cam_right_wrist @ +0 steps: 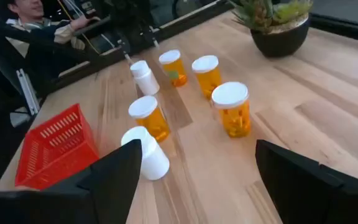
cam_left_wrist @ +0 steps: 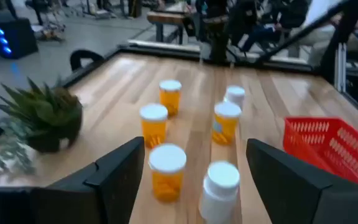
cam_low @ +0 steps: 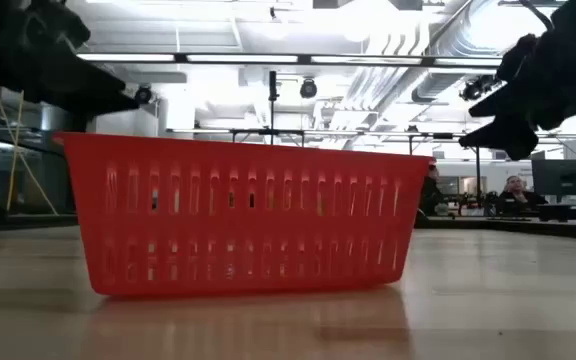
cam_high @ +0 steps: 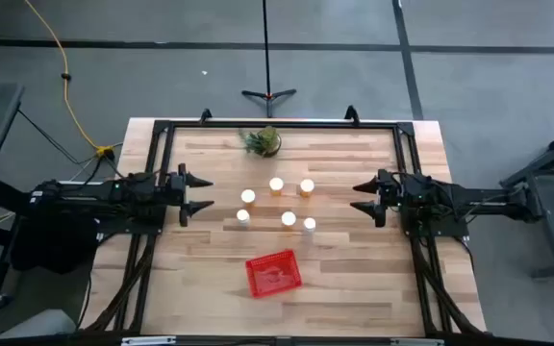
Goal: Pick and place pill bottles into a basket
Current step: Put the left white bottle into the basket
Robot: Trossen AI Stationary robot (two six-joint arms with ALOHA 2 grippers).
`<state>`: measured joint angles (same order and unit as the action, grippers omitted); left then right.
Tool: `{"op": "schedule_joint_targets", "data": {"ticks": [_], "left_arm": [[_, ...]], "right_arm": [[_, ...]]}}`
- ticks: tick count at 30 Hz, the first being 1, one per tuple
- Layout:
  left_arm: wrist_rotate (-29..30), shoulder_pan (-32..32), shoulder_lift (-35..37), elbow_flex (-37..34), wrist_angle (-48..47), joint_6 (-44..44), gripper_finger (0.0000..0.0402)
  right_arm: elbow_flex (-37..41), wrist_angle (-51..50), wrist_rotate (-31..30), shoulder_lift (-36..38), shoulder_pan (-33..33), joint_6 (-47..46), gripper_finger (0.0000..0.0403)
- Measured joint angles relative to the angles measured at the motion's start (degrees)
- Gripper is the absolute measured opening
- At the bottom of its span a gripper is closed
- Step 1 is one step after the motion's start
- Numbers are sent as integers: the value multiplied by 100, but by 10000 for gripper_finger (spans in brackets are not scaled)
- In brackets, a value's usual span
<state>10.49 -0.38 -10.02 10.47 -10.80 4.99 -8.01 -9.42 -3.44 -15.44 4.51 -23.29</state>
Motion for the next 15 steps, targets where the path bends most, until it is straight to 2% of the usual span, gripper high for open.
{"op": "schedule_joint_targets", "data": {"ticks": [6,15], "left_arm": [[107,0,-211,593,-177,-73,317],[62,0,-1510,1852,-964,-45,317]], "right_arm": [[-620,-530,-228,-229,1,324,305],[-1982,-1465,-92,-1489,0,643,305]]}}
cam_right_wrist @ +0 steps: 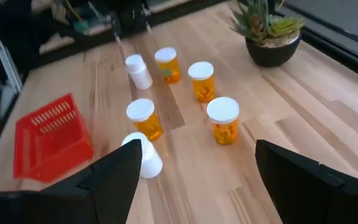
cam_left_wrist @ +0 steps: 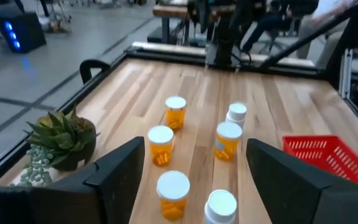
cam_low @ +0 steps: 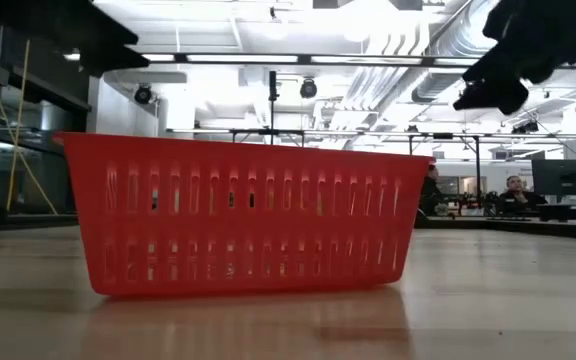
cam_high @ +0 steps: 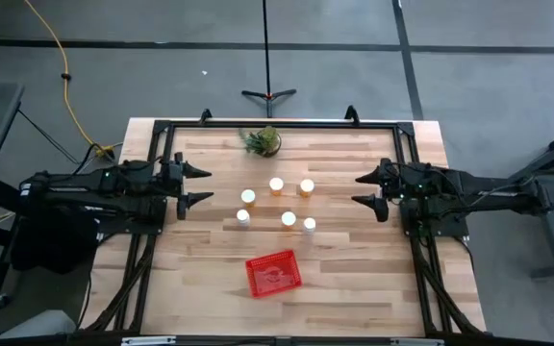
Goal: Pick and place pill bottles into a basket
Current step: Put the left white bottle into the basket
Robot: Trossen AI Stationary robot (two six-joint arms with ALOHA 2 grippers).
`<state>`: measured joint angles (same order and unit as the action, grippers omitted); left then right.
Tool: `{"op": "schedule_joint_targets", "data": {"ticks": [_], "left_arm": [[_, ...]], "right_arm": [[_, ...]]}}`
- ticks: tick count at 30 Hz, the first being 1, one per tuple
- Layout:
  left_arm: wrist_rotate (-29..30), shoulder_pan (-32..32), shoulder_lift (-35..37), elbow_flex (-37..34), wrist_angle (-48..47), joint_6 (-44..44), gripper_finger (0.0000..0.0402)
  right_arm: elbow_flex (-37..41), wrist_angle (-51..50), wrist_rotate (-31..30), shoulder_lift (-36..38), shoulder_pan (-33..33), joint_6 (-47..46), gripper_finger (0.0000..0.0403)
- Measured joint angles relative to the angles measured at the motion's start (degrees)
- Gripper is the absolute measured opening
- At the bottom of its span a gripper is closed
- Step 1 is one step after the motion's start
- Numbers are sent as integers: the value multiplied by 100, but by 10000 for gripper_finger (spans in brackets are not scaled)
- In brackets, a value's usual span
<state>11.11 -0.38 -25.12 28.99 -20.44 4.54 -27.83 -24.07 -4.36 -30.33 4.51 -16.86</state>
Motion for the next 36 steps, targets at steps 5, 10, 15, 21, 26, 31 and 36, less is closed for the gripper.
{"op": "schedule_joint_targets", "data": {"ticks": [5,10,15,21,26,31,36], "left_arm": [[-11,0,-776,831,-851,-20,317],[-301,0,-1611,1478,-2186,73,317],[-579,0,-2475,1824,-2903,387,317],[-746,0,-3308,1926,-2844,384,317],[-828,0,-3876,1923,-2579,379,317],[-1067,0,-4289,1923,-2002,351,317],[-1278,0,-4620,1921,-1647,311,317]], "right_arm": [[-804,-788,146,-821,0,129,305],[-1534,-2114,348,-1742,2,88,305],[-2157,-3121,371,-2619,0,45,305],[-2662,-3499,376,-3405,0,43,305],[-2763,-3487,378,-3808,0,69,305],[-2763,-3482,386,-4019,0,83,305],[-2763,-3458,389,-4024,0,83,305]]}}
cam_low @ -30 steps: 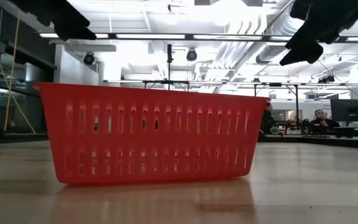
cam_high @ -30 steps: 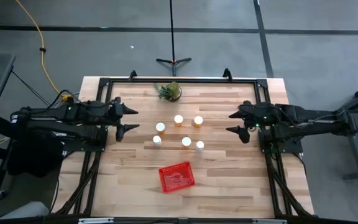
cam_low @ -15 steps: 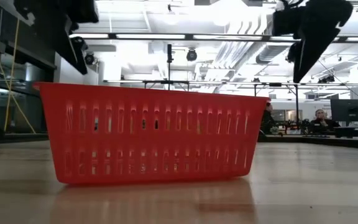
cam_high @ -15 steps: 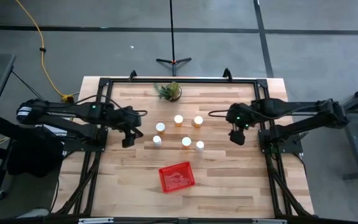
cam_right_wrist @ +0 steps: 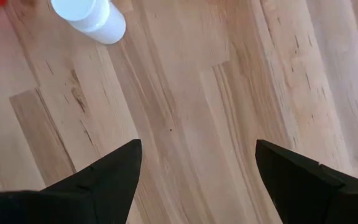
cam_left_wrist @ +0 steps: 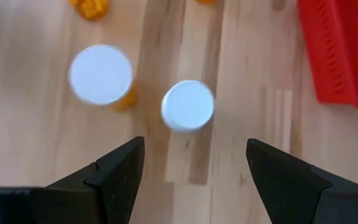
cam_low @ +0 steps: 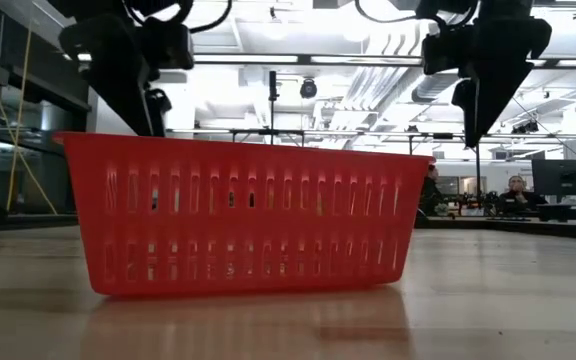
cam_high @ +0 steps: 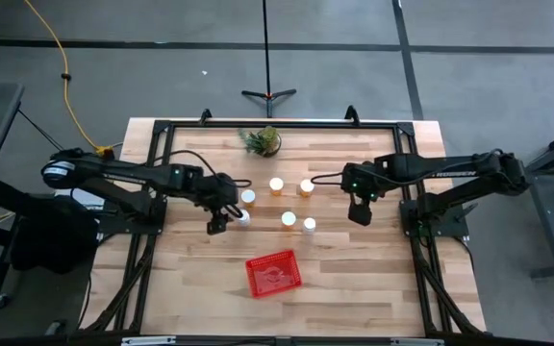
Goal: Pick and place pill bottles into a basket
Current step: Put the left white bottle into the basket
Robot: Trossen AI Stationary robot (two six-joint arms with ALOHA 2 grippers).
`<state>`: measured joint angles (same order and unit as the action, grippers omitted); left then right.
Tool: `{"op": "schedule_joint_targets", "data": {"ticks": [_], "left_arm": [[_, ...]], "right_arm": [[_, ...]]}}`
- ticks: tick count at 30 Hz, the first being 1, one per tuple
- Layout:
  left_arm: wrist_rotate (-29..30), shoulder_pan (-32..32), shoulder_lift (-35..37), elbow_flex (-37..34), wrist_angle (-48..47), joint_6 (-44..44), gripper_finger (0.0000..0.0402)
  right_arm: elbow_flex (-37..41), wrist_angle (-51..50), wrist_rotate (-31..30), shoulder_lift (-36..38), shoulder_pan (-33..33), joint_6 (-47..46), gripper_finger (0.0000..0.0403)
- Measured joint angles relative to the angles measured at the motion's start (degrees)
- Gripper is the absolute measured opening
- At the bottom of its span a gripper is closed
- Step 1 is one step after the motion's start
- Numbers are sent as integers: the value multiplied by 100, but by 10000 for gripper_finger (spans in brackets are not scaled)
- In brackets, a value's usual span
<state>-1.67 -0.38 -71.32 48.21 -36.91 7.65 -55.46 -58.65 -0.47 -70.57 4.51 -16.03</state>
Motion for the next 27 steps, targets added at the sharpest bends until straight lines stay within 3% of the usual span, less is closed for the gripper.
{"op": "schedule_joint_targets", "data": {"ticks": [6,16,27], "left_arm": [[-233,0,-265,-2,353,-88,317],[-80,0,-300,-4,427,-223,317],[-72,0,-865,-9,826,-349,317]], "right_arm": [[0,0,2,11,0,-16,305],[0,16,35,11,0,0,305],[0,24,32,11,0,-10,305]]}}
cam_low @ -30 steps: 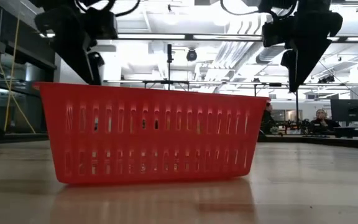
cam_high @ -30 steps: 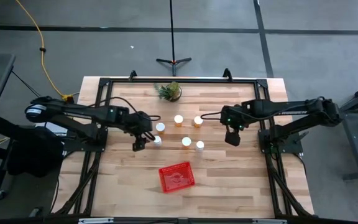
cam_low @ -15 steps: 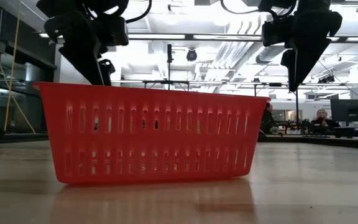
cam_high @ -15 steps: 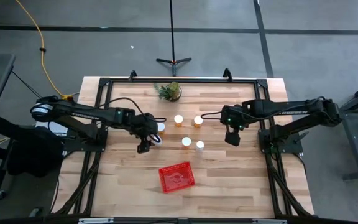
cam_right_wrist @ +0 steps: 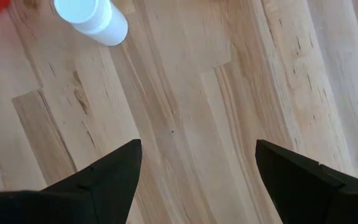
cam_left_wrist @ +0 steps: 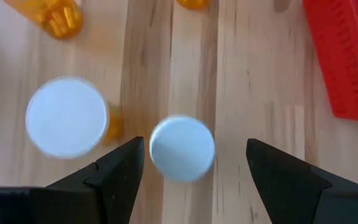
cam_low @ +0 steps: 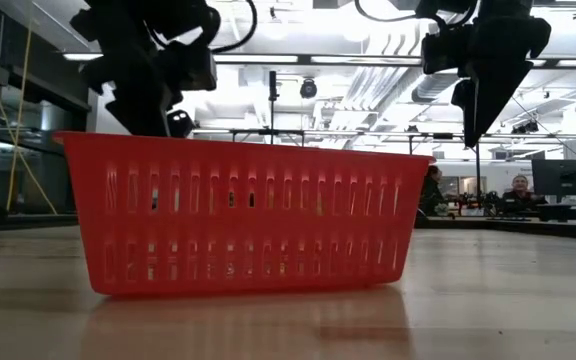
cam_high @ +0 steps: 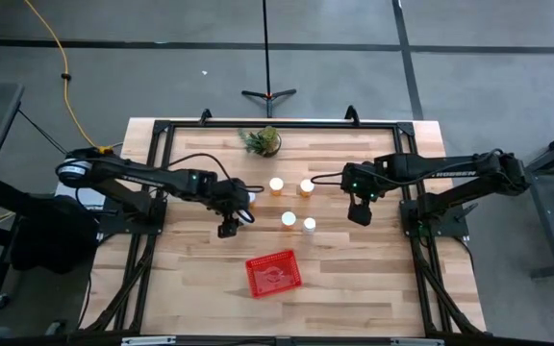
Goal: Pick and place pill bottles into a basket
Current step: Put the left white bottle into the basket
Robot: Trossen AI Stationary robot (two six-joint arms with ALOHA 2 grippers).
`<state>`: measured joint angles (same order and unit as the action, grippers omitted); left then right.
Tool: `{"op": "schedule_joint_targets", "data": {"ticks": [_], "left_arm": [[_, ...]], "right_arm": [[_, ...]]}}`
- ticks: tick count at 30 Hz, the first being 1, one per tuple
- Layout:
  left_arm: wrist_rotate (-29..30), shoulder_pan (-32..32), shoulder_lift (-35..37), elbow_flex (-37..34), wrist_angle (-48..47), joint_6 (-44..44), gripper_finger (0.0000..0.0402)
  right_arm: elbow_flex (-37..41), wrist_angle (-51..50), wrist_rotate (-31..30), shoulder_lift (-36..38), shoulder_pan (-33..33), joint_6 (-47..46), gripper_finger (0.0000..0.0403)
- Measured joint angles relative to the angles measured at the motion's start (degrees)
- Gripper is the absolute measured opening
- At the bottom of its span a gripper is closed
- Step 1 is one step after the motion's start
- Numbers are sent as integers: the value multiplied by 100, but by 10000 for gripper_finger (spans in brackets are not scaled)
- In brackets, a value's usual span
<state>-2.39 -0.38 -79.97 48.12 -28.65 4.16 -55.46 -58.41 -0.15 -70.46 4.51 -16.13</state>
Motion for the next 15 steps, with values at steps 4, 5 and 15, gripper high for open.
{"op": "schedule_joint_targets", "data": {"ticks": [4,5,15], "left_arm": [[115,0,-130,0,98,-43,317],[132,0,-165,0,114,-74,317],[166,0,-654,0,201,-94,317]], "right_arm": [[0,-7,1,0,0,-8,305],[0,-7,6,0,0,-8,305],[0,-26,34,0,0,-8,305]]}}
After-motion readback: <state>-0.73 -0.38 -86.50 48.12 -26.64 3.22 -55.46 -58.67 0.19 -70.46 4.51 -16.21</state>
